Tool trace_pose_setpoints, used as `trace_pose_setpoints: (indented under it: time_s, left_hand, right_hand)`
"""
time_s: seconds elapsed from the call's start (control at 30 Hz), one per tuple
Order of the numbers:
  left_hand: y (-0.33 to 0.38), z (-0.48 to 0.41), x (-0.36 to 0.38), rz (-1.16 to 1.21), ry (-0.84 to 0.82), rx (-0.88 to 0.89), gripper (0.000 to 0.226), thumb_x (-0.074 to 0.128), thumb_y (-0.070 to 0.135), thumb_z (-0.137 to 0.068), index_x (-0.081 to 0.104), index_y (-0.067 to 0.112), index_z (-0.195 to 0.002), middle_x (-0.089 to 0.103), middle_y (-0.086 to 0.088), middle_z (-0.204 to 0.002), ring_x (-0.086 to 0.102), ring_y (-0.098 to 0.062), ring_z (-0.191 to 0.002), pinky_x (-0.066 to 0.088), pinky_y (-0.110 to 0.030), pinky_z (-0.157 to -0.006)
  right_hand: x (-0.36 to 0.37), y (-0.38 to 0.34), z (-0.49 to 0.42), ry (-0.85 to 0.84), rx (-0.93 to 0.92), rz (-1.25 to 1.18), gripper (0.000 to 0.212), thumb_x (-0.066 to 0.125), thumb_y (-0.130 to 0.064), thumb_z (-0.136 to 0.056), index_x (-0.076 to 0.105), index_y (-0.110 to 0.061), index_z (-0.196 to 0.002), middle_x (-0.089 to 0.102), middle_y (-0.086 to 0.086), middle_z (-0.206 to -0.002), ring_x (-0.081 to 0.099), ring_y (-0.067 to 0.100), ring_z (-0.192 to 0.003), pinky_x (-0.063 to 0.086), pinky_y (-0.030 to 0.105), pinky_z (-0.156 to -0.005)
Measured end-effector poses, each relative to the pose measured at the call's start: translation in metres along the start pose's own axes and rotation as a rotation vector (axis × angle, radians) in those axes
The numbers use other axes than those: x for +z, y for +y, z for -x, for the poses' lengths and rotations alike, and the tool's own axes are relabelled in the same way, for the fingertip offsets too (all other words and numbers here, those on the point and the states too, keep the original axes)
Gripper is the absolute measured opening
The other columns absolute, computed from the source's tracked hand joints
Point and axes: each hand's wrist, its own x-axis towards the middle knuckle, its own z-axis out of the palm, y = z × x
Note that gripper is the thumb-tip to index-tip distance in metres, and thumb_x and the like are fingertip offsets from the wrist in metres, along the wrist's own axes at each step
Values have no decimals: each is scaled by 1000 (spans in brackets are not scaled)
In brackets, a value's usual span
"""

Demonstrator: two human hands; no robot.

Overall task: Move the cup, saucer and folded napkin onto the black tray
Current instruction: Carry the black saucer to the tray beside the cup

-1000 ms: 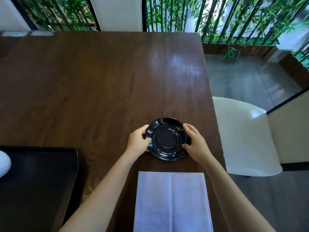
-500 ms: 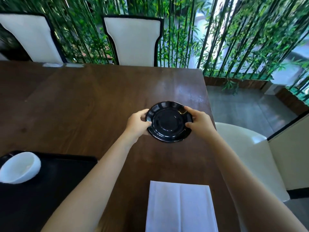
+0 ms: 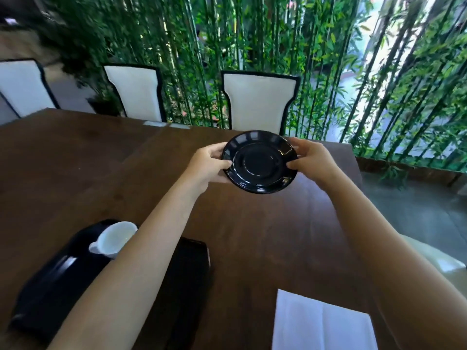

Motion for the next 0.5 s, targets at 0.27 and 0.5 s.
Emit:
trace_pose_setpoints:
  time_s: [0.27,0.5]
  left_hand:
    - [0,27,-99,94,106,-43,43,59,-7,-82,60,17,-118,58,-8,-116,63,-23,-96,58,-33,-52]
    - [-30,53,-167,155,216,-119,37,61,-5,-82,61,14,-114,63,-6,-111,66,-22,-91,58,-32,-52]
  right_hand:
    - [81,-49,2,-118,-68,-97,63,54,18,-67,68,-23,-113,73,14,-101,64,35,-105,50,52,-95]
    - [160,-58,-1,-232,-14,-148,62,55,20,-68,64,-15,-119,72,10,-104,63,32,-108,49,52,-97]
